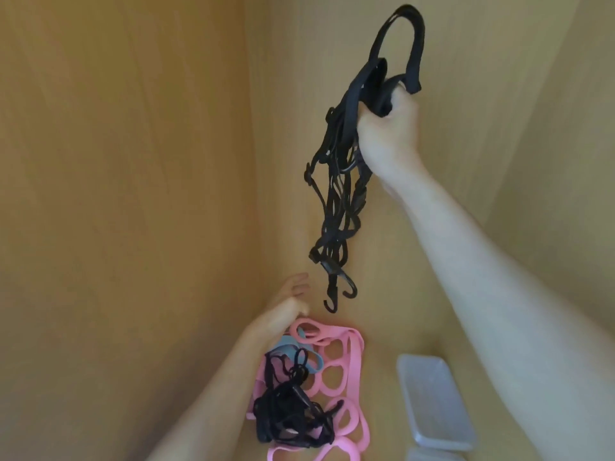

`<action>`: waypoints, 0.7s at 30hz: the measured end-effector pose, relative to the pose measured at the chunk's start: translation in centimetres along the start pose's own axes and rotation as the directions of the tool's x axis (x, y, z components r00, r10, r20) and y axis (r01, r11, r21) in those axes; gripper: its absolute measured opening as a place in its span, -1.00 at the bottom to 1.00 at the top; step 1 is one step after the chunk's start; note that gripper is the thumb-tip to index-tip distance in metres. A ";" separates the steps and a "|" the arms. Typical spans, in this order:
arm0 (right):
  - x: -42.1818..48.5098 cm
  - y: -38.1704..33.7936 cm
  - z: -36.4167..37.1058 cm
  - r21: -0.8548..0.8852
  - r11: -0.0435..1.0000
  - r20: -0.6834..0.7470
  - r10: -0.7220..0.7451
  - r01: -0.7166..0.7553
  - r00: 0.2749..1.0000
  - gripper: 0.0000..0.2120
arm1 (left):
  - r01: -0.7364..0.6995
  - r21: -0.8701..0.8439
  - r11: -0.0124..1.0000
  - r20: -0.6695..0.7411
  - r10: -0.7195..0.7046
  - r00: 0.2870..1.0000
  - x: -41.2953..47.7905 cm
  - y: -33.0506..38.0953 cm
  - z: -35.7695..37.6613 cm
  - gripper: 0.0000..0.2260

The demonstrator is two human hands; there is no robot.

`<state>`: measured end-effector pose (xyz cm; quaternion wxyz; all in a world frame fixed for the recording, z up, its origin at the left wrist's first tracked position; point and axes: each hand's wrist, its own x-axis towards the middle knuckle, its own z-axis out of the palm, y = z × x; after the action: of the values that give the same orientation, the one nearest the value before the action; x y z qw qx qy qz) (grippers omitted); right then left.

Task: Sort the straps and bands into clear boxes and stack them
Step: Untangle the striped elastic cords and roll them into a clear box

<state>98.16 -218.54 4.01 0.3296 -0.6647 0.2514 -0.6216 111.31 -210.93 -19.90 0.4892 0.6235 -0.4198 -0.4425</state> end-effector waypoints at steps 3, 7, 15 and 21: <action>0.2 0.2 -1.4 -0.112 0.993 0.100 0.041 -0.030 0.994 -0.96 | -0.194 -0.196 0.961 -0.262 0.139 0.955 -0.1 2.3 -0.3 -0.56; -0.4 1.4 -2.4 -0.231 0.971 0.261 0.121 -0.060 0.958 -0.89 | -0.425 -0.077 0.902 -0.053 0.422 0.905 -0.7 8.2 -0.7 -0.25; -1.3 3.0 -4.5 -0.169 0.981 0.328 0.145 -0.093 0.934 -0.89 | -0.277 0.341 0.898 0.287 0.181 0.941 1.0 9.1 2.4 -0.82; -1.7 6.1 -7.9 -0.279 0.938 0.393 0.308 -0.206 0.867 -0.86 | -0.135 -0.039 0.990 0.335 0.140 0.932 1.0 7.7 0.7 -0.76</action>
<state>90.64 -222.27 -1.58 0.3788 -0.7788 0.3288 -0.3767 110.24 -213.37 -12.63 0.4447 0.5042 -0.5364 -0.5103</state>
